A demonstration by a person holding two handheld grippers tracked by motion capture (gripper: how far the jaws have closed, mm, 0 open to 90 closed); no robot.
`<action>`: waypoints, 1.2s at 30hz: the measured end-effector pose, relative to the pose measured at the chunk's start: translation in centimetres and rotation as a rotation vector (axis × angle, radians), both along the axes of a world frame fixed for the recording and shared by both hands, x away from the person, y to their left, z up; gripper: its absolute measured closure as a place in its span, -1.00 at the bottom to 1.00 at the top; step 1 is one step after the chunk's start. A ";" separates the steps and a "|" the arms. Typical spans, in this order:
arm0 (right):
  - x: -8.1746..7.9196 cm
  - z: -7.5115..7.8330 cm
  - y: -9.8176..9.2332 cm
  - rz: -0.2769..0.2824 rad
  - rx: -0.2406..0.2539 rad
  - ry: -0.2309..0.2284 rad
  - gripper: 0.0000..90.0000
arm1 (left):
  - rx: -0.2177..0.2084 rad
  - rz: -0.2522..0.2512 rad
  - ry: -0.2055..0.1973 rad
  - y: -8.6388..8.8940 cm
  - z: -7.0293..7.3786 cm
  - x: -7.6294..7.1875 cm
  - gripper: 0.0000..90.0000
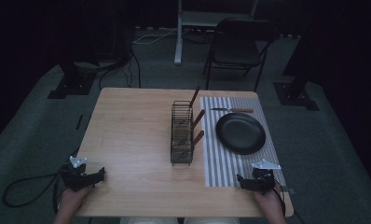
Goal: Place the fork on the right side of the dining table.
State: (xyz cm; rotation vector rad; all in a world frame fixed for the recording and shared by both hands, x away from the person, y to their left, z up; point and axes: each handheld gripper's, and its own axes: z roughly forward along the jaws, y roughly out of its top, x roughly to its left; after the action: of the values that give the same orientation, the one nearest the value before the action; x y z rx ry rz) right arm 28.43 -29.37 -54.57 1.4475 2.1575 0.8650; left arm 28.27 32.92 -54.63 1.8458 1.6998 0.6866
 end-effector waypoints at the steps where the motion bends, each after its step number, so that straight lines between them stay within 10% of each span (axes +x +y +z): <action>1: 0.0 0.0 0.0 0.002 -0.001 0.001 -0.74 | 0.002 -0.004 0.000 0.0 0.0 0.0 -0.96; 36: 0.5 2.2 0.5 0.091 0.043 0.036 -0.61 | 0.000 -0.043 -0.002 -0.1 0.0 -0.1 -0.96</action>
State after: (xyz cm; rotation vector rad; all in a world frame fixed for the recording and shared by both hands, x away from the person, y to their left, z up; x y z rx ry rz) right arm 28.93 -28.85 -52.39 1.4049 2.2594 0.9297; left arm 28.16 32.87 -54.66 1.8759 1.6534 0.6711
